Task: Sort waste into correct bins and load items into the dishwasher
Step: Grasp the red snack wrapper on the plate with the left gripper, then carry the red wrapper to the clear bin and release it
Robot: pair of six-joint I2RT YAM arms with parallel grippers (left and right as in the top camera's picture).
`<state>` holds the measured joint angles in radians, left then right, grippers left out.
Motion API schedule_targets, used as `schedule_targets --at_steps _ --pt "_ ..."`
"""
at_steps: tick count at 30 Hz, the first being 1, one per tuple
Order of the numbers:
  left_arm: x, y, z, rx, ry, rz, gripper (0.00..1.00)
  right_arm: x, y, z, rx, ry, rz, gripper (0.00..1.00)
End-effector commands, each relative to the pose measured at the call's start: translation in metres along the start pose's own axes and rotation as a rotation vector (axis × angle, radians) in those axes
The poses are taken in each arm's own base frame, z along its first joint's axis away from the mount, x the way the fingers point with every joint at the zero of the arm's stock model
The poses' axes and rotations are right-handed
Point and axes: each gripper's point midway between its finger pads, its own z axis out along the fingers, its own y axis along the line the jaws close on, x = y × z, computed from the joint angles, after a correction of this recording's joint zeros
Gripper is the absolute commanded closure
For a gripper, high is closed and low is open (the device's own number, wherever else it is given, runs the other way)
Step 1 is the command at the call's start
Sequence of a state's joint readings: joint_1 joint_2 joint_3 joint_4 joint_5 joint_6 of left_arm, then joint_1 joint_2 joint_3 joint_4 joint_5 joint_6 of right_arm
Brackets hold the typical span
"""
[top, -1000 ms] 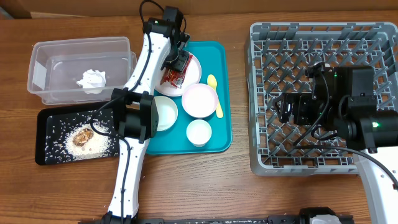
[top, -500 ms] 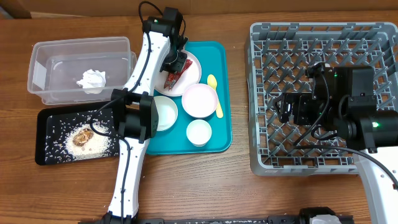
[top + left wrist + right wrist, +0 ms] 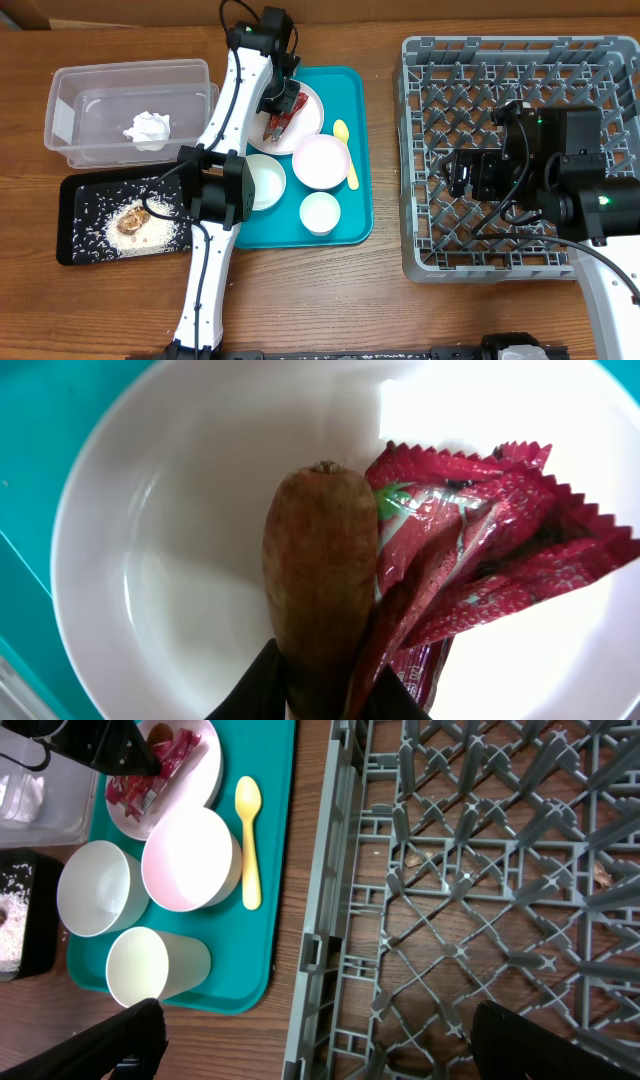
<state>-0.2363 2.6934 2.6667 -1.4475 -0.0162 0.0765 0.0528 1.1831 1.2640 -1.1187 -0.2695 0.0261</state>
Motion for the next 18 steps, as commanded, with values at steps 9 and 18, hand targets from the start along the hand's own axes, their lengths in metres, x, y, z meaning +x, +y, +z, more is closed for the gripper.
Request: schedule_targets --at_steps 9,18 --pt "-0.001 -0.008 -0.011 0.023 -0.012 -0.01 0.96 -0.003 -0.001 -0.002 0.006 -0.011 -0.001 0.0" --pt "-0.003 -0.01 -0.029 0.042 -0.037 -0.075 0.96 -0.003 -0.001 -0.002 0.006 -0.012 -0.001 0.0"
